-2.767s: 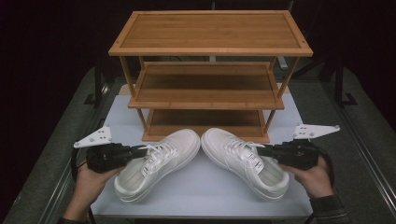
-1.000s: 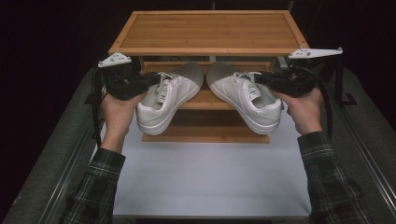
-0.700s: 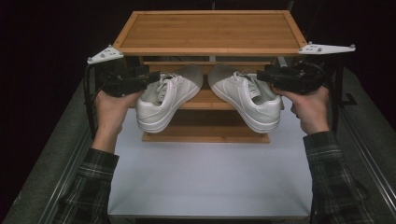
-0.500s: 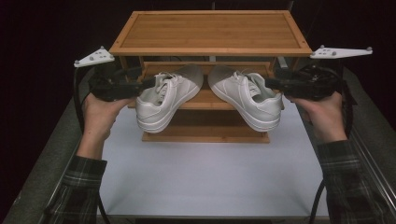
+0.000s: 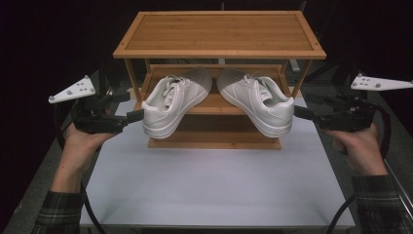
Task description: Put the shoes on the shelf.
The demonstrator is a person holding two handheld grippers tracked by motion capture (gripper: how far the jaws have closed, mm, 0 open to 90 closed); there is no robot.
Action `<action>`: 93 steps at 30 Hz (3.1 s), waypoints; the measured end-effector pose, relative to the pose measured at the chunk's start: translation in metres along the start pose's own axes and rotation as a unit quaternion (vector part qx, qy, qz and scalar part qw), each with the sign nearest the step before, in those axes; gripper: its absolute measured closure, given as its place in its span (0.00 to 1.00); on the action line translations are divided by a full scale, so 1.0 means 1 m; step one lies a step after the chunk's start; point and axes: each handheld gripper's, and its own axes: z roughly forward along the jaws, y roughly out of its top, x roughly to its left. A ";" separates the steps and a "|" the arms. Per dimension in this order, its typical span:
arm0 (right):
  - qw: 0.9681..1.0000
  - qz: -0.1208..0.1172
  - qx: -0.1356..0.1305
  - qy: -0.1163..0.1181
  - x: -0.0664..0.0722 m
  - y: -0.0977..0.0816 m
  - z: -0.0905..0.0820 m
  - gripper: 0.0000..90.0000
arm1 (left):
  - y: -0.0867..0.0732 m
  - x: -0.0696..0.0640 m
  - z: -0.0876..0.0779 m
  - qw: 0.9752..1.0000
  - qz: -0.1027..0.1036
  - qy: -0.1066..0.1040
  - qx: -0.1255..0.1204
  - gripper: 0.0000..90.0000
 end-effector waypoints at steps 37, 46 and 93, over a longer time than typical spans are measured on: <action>0.997 -0.042 0.056 0.015 0.024 -0.036 0.083 0.23 | -0.022 -0.030 0.092 0.997 0.038 -0.065 0.030 0.15; 0.997 -0.052 0.049 0.025 0.036 -0.032 0.108 0.35 | -0.017 -0.031 0.114 0.998 0.046 -0.040 0.031 0.16; 0.997 -0.043 0.068 -0.016 0.023 -0.050 0.090 0.28 | -0.040 -0.014 0.059 0.997 0.039 -0.003 0.071 0.15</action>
